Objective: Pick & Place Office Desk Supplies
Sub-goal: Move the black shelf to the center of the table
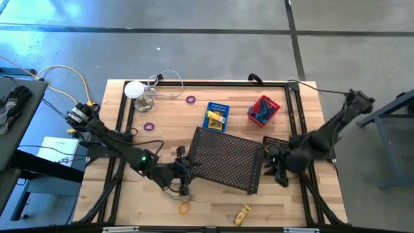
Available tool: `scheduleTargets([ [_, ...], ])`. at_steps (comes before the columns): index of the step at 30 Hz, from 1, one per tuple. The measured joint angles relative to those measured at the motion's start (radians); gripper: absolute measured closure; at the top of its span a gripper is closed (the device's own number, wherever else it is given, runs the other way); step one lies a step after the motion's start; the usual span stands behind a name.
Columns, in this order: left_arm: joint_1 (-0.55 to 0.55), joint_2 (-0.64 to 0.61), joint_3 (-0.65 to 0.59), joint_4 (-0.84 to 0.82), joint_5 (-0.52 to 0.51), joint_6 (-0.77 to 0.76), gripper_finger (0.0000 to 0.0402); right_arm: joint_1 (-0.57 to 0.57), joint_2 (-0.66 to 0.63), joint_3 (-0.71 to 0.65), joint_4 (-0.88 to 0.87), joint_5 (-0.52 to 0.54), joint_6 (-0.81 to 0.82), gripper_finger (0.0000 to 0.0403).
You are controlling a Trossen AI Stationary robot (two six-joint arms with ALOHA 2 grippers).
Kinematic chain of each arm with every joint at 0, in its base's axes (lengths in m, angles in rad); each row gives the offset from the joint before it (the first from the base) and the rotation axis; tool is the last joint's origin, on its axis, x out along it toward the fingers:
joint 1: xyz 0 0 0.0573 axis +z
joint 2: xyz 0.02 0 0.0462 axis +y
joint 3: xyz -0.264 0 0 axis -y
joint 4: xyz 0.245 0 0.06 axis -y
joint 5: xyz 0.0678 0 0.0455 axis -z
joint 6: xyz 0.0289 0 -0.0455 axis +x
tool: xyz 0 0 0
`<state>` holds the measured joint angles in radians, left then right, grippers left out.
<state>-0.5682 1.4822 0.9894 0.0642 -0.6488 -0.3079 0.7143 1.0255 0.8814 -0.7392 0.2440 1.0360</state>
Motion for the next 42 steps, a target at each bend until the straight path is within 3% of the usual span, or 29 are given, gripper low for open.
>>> scheduleTargets([
  [3,0.019,0.0,0.0,0.001,0.032,0.0,0.0236,0.094,0.075,0.0,0.022,0.086,0.066,0.0255],
  [11,0.074,0.0,0.0,0.003,0.055,-0.018,0.0236,0.125,0.195,0.0,0.065,0.077,0.113,0.0255],
  [17,0.09,0.0,0.0,0.003,0.056,-0.063,0.0236,0.077,0.205,0.0,0.066,0.128,0.107,0.0255],
  [42,0.064,0.001,0.0,0.002,0.108,-0.067,0.0236,-0.138,0.203,0.0,0.068,0.122,-0.102,0.0255],
])
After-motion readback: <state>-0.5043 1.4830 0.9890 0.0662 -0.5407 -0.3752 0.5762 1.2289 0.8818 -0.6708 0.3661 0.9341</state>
